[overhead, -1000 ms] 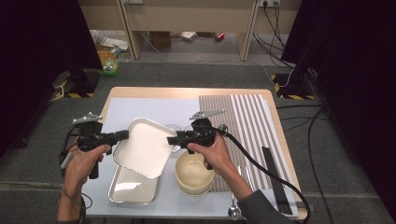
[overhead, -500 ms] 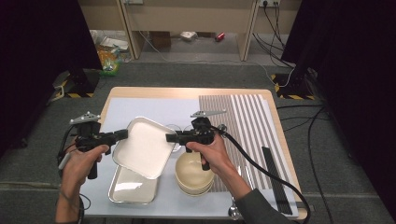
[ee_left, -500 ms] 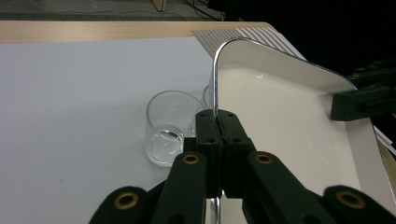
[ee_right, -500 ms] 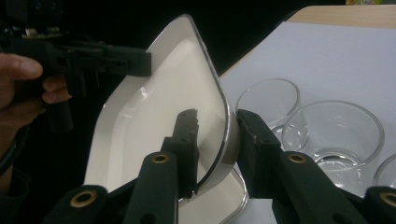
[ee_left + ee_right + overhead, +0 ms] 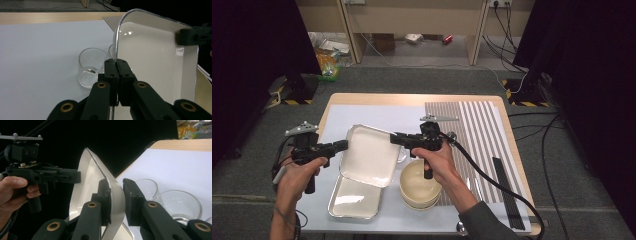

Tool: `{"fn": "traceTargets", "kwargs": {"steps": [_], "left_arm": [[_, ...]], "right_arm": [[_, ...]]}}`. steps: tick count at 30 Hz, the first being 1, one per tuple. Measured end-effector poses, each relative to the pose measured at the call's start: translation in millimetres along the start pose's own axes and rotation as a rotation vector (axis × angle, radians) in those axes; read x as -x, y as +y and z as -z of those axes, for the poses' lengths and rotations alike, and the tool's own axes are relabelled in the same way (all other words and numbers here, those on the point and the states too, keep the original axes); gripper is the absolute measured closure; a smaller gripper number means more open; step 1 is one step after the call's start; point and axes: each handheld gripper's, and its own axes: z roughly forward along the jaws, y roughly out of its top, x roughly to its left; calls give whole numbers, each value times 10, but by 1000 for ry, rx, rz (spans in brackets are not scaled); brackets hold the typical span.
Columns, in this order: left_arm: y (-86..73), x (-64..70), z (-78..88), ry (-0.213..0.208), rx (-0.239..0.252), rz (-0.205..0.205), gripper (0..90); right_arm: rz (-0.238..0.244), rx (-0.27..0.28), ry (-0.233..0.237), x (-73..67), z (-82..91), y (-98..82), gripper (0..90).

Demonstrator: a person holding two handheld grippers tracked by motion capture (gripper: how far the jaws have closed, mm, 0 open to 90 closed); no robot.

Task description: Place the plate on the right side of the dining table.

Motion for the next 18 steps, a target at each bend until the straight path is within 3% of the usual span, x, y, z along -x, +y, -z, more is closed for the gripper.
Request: {"fn": "traceTargets", "kwargs": {"steps": [5,18], "left_arm": [[-3,-18,-21,6,4,3,836],[-71,0,22,19,-1,-7,448]], "right_arm": [[10,-4,-18,-3,-24,52,770],[15,13,-58,39,38,198,767]]}}
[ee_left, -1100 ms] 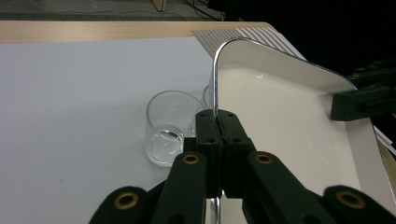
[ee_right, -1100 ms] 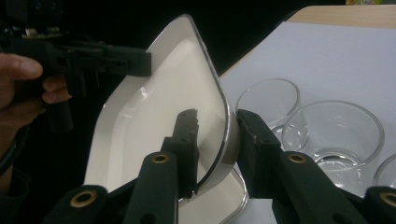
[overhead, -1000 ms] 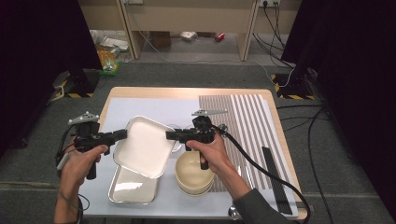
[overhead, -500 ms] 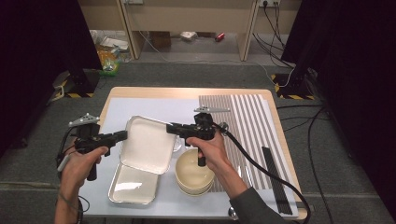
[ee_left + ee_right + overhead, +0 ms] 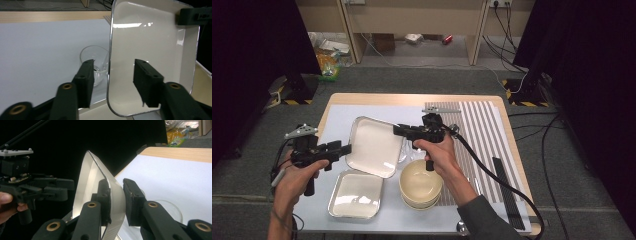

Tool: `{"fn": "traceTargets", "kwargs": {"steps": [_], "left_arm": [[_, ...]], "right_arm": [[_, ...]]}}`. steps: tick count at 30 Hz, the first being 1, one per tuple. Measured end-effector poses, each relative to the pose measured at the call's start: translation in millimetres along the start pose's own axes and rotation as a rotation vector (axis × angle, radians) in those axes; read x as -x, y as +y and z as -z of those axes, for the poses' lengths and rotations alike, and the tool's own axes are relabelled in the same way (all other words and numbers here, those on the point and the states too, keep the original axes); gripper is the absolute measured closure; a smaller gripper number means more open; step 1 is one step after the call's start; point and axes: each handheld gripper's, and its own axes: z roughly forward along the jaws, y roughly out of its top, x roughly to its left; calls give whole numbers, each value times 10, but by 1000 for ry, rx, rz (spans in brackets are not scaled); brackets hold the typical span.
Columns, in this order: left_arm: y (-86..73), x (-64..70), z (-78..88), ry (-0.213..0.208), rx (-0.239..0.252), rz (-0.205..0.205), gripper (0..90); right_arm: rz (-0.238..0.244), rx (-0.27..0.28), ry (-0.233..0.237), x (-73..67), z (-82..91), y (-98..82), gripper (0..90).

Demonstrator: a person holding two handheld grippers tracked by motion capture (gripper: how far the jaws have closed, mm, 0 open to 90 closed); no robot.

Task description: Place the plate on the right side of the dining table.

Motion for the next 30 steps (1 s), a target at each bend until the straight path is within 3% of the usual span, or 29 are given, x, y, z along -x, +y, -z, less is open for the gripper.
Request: {"fn": "traceTargets", "kwargs": {"steps": [13,30], "left_arm": [[-234,-134,42,57,-18,10,170],[-674,-403,71,110,-39,16,160]], "right_arm": [[5,33,-17,46,169,148,766],[-12,123,-74,260,728,326,765]]}}
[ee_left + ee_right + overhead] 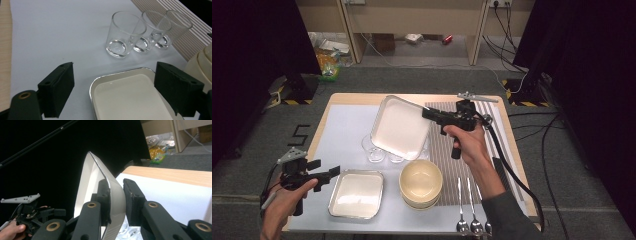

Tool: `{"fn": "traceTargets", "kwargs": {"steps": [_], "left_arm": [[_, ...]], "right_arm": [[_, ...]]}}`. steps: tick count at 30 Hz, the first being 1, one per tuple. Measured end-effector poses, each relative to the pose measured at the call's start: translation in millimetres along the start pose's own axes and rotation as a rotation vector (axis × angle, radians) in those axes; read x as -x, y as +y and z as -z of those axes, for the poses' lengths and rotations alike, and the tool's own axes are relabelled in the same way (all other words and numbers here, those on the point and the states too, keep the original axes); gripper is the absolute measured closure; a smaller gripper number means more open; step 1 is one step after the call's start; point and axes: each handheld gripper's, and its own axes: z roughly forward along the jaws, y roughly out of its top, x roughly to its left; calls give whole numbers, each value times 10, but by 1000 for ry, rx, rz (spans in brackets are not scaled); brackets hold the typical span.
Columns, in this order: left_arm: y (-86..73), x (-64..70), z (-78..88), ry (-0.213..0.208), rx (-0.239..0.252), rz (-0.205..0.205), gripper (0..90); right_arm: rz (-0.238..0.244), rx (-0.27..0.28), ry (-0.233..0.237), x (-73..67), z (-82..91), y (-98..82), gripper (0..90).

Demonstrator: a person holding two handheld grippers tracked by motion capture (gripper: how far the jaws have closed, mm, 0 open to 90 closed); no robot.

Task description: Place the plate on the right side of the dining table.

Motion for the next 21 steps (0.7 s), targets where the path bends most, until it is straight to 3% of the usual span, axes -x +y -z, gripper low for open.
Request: {"fn": "traceTargets", "kwargs": {"steps": [9,21], "left_arm": [[-224,-186,15,61,-16,28,167],[-505,-442,59,104,-44,60,167]], "right_arm": [[-11,24,-39,171,251,38,764],[-45,71,-104,479,671,46,764]]}}
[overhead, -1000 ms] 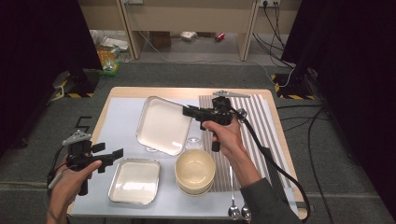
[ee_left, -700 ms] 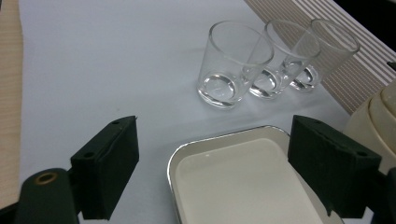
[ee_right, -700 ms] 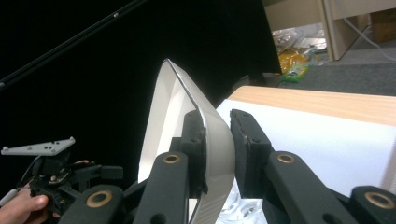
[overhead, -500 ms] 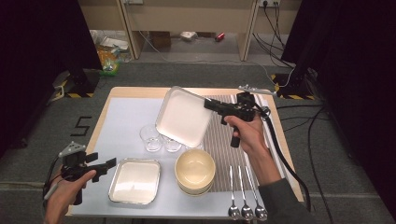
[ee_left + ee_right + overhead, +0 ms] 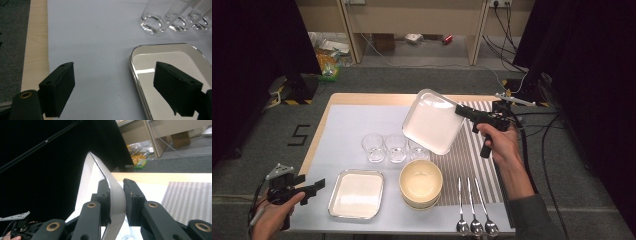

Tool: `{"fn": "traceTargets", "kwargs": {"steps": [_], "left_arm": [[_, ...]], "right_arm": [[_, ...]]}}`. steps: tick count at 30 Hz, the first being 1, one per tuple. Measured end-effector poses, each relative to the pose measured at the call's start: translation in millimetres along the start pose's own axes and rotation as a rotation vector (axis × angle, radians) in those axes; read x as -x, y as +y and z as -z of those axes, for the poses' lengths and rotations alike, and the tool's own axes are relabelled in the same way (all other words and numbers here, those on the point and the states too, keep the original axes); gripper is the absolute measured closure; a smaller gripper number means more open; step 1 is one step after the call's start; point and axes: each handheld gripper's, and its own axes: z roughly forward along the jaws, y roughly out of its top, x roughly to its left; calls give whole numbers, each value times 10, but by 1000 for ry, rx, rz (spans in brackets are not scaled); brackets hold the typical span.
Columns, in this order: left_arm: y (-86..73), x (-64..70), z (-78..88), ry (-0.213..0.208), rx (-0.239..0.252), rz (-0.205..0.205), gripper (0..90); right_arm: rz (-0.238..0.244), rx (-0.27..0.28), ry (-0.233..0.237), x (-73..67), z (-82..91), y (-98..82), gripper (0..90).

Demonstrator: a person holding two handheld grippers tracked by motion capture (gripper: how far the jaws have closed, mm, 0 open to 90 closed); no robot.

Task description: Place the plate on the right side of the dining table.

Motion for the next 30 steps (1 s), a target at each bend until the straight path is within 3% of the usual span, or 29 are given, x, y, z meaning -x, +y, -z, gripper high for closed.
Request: {"fn": "traceTargets", "kwargs": {"steps": [9,21,25,30], "left_arm": [[-222,-160,-77,46,-13,13,180],[-406,-212,-175,110,-42,-24,181],[-470,-212,-241,107,-50,-31,180],[-504,-222,-253,103,-23,-16,162]], "right_arm": [[-47,39,-63,292,298,-22,764],[-91,58,-138,636,603,-157,762],[-108,69,-150,739,663,-235,762],[-124,49,-166,842,674,-345,762]]}}
